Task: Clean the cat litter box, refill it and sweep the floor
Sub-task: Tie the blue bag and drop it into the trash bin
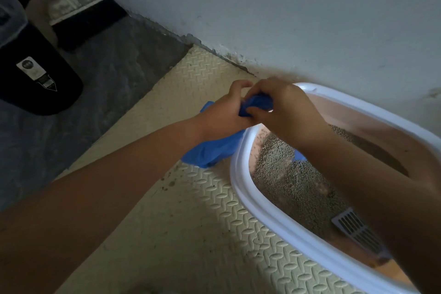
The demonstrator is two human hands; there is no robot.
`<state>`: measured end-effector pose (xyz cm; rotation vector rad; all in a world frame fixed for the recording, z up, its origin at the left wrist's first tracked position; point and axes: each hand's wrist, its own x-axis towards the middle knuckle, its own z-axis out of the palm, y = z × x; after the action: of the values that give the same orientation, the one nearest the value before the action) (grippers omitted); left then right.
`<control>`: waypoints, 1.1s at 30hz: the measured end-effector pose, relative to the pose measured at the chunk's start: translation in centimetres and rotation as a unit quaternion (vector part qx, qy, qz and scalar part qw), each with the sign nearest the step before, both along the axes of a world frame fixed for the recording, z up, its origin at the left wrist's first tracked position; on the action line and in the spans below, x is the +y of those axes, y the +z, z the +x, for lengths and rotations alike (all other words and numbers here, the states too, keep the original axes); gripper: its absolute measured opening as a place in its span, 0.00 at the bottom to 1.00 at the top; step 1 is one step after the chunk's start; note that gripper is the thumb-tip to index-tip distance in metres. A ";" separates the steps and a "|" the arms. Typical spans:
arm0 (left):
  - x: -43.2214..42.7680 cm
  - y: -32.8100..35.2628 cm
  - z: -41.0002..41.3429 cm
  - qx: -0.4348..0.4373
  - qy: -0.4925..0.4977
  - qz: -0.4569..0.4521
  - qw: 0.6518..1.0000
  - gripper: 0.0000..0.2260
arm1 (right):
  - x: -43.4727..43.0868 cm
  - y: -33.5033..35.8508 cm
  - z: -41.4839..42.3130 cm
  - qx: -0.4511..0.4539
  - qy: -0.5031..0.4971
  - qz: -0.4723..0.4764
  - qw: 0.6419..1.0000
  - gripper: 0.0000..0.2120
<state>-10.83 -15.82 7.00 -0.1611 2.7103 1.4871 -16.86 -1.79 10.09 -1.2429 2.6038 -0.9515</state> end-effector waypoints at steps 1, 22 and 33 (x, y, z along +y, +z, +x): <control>-0.1 0.0 0.0 -0.006 0.002 0.020 1.000 0.32 | 0.1 0.0 -0.1 -0.008 -0.020 -0.006 1.000 0.09; -1.2 -5.9 -1.0 -0.116 0.089 0.069 0.987 0.08 | 2.7 0.4 -0.5 0.137 -0.061 -0.048 0.988 0.24; -2.8 -2.1 -0.8 -0.130 -0.008 0.112 0.985 0.08 | -1.2 -2.1 -2.8 0.454 0.132 0.232 0.850 0.20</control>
<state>-11.68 -18.59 4.88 -0.2994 2.3198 1.6249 -19.70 -2.99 7.97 -2.1504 2.8026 0.4529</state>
